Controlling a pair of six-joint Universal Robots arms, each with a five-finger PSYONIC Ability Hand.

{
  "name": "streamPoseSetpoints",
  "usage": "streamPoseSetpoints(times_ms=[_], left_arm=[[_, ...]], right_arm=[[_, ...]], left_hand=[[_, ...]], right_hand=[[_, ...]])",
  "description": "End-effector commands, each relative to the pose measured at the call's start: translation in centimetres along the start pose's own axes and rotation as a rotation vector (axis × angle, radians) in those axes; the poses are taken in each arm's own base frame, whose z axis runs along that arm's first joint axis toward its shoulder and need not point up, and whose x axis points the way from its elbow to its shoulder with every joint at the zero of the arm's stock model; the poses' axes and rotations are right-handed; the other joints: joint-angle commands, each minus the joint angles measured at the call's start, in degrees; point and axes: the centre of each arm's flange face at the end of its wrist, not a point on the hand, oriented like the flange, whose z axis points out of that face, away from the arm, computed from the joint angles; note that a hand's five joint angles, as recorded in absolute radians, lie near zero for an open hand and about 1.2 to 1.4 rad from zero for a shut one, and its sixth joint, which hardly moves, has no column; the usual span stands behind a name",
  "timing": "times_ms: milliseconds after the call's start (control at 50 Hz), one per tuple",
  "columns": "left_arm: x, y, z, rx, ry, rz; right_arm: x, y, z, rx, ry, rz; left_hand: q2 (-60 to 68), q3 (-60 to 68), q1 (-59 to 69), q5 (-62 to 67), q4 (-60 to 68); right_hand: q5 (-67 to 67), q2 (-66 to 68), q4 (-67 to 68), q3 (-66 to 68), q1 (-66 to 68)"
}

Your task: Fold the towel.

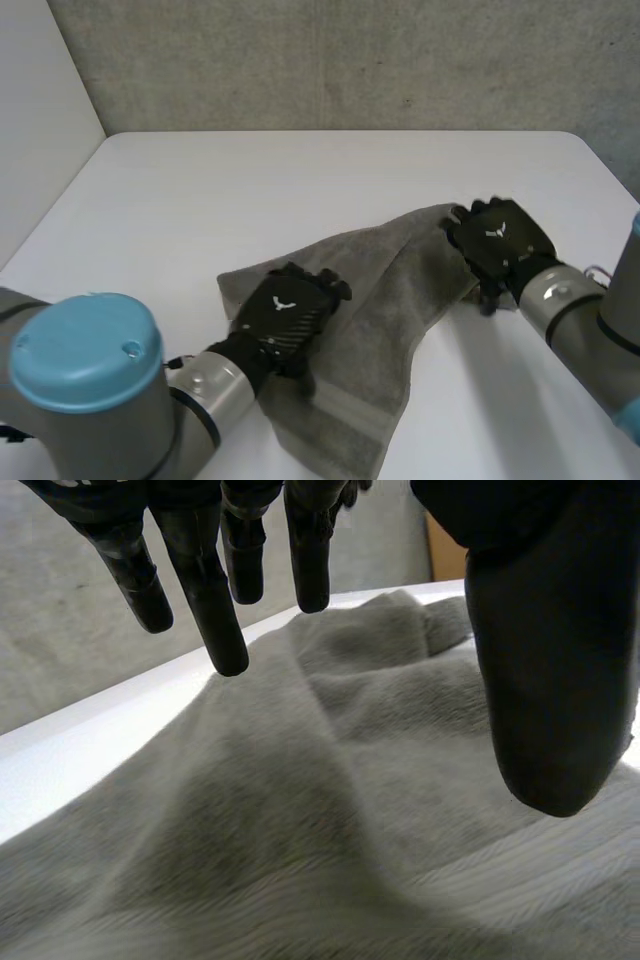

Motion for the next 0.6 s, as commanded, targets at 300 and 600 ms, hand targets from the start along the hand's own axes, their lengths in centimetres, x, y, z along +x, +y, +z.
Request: streamPoseSetpoints(times_ms=[300, 600], left_arm=[[4.6, -0.8, 7.0, -0.052, -0.021, -0.135], [7.0, -0.1, 9.7, -0.023, 0.03, -0.194]], right_arm=[[3.7, 4.0, 0.5, -0.097, 0.118, 0.198], [3.3, 4.4, 0.3, -0.107, 0.112, 0.202]], left_hand=[[-1.23, -17.21, -0.99, 0.02, -1.73], [-0.72, -16.7, -0.49, 0.52, -1.23]], right_hand=[[-3.2, -3.61, -4.68, -3.72, -3.02], [-3.2, -3.61, -4.68, -3.72, -3.02]])
